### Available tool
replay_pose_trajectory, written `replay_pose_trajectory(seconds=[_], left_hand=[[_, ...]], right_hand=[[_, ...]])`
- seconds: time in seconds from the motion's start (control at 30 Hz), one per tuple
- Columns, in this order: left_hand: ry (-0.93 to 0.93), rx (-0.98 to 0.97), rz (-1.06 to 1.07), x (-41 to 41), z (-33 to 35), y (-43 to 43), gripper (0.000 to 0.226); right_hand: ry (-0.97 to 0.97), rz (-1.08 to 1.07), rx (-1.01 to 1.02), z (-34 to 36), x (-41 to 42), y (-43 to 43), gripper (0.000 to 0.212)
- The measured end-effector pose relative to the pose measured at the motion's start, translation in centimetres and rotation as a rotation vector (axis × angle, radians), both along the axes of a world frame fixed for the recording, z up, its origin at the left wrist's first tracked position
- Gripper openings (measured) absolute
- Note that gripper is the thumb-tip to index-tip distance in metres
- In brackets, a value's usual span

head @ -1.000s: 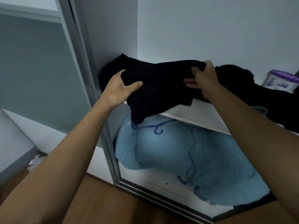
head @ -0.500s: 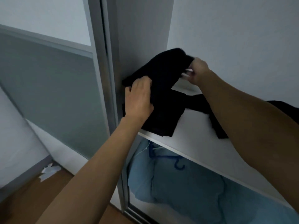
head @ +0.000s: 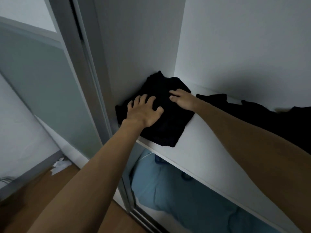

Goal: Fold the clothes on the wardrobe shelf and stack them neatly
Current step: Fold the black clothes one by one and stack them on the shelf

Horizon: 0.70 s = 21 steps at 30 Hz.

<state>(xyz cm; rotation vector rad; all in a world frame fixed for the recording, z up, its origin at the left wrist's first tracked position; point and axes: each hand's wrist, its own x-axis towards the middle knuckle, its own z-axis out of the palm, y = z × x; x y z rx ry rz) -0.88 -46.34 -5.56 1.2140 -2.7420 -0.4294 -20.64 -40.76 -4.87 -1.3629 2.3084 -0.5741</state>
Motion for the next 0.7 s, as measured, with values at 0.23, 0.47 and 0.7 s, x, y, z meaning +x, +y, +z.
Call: replay_pose_trajectory(seconds=[0.23,0.47,0.7], left_hand=[[0.128,-0.211,0.008,-3.3,3.1,4.2,0.062],[0.392,-0.004,-0.408,-12.7,3.0,13.3,0.062],[0.196,0.169,-0.686,-20.9,0.8,21.5,0.101]], right_hand=[[0.022,0.006,-0.199,5.6,-2.6,9.8,0.03],[-0.008,-0.225,-0.48,10.7,-7.4,24.7,0.021],[0.22,-0.51,-0.077,5.3,-12.6,39.1,0.048]])
